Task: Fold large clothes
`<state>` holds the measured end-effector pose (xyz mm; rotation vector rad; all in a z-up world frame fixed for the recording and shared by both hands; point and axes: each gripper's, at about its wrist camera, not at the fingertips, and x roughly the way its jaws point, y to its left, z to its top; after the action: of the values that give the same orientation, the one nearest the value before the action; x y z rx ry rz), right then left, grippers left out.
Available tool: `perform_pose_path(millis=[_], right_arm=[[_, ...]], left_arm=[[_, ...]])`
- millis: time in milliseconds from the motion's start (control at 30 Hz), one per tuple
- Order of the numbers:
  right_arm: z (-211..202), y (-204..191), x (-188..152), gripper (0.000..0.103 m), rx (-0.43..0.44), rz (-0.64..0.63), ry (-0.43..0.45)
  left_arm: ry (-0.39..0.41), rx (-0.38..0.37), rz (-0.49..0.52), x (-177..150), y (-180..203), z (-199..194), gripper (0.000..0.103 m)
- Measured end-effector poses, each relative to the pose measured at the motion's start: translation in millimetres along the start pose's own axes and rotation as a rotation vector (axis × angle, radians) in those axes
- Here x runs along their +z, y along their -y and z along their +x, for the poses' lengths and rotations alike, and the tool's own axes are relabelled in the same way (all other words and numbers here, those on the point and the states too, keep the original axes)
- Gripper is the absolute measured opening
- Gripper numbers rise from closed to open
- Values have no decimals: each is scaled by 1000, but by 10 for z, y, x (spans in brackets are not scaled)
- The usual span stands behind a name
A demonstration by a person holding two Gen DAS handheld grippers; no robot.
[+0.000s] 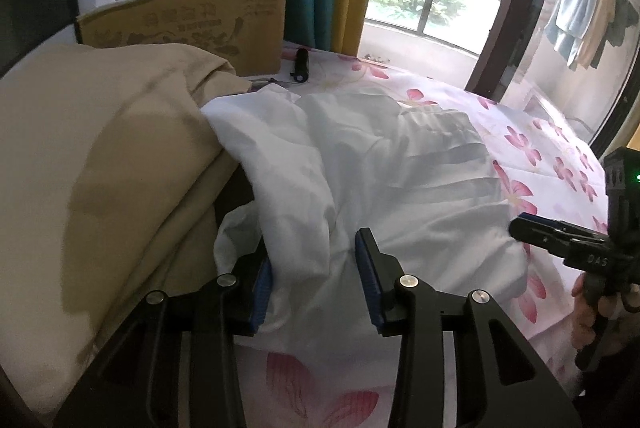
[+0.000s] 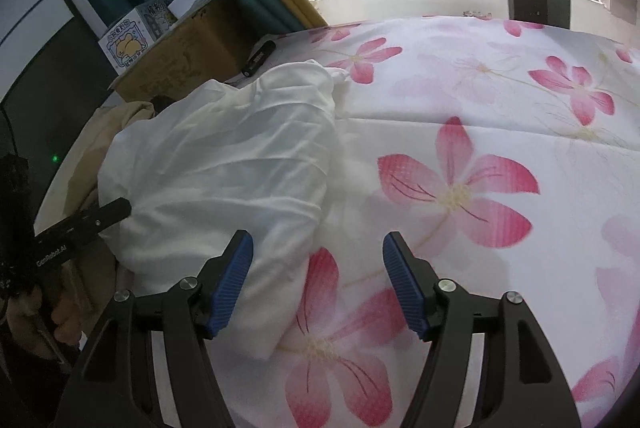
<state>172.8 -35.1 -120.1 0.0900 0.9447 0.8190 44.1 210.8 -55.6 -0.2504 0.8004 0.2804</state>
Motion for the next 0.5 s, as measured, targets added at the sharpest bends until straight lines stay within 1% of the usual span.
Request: perform_pose_path(millis=[233,333,400,500], right_arm=[[-177,28,-102,67,-20,6,18],[-247,40,-150,67,-29,8,26],[-290,46,-177,67,-34,9,30],[-371,59,-225,67,-42,10,38]], left_arm=[[29,35,-13,-85,-11,-162,42],[43,36,-17,-123,0,-242,42],[58,34,-20,-138,19,-294,42],[106,37,-26,-171,66,-415,42]])
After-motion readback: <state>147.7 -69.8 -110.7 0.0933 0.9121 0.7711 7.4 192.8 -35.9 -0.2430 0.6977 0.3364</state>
